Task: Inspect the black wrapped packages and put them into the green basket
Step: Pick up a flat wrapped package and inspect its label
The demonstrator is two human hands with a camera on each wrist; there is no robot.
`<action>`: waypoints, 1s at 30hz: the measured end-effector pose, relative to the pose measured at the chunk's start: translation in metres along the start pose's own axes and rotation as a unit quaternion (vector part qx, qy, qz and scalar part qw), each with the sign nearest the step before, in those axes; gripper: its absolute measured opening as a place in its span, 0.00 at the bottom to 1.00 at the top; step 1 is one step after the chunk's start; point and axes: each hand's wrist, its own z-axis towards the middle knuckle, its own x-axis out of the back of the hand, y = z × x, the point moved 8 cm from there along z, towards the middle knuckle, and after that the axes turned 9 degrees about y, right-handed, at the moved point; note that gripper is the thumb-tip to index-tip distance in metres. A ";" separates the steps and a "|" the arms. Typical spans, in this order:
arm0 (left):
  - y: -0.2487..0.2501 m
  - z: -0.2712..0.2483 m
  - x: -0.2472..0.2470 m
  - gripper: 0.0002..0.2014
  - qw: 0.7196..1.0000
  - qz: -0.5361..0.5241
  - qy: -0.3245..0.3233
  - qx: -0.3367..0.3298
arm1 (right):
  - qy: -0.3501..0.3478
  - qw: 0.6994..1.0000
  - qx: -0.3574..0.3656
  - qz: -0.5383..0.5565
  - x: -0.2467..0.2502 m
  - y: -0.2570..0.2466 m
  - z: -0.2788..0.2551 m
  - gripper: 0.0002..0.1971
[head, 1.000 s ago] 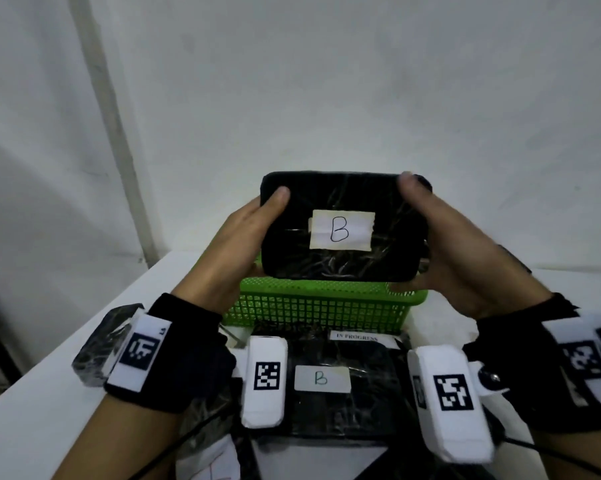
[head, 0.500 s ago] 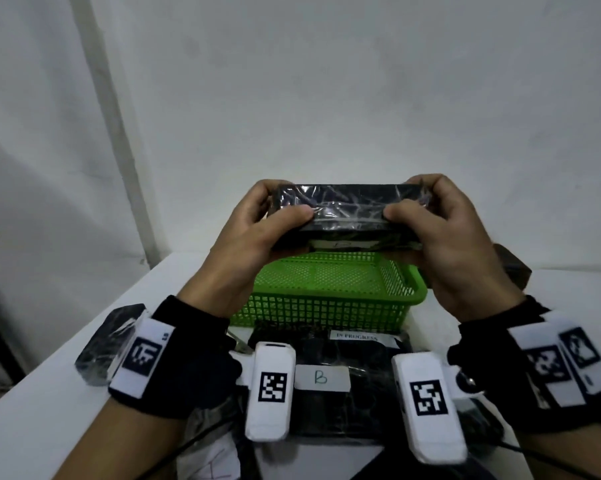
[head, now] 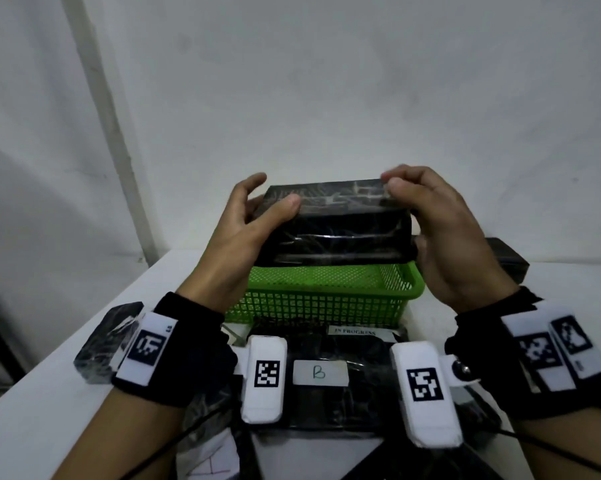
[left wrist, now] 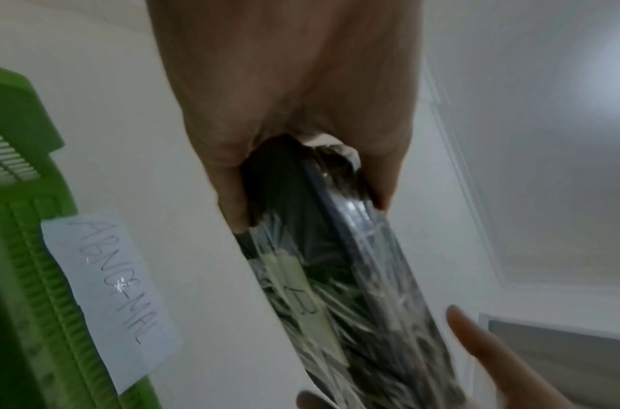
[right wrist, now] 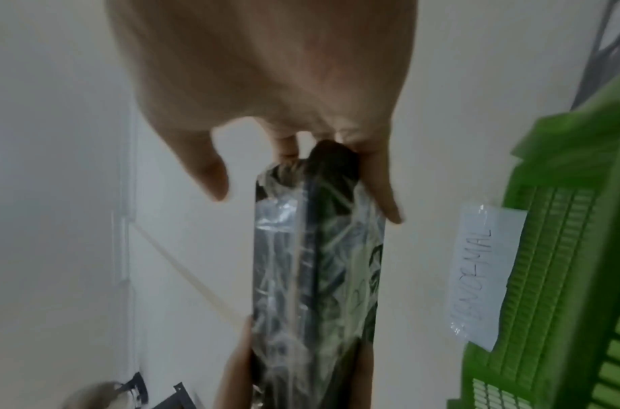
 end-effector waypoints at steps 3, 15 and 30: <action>0.005 -0.004 -0.006 0.36 0.999 -0.007 -0.017 -0.027 | 0.008 0.992 -0.117 -0.045 0.008 0.022 -0.001 0.27; -0.003 -0.008 -0.016 0.28 0.999 0.025 -0.020 0.004 | 0.063 0.993 0.026 -0.098 0.018 -0.009 -0.002 0.32; 0.006 -0.015 -0.019 0.19 0.998 0.036 -0.057 -0.010 | -0.051 0.975 0.096 -0.192 0.005 -0.012 -0.008 0.38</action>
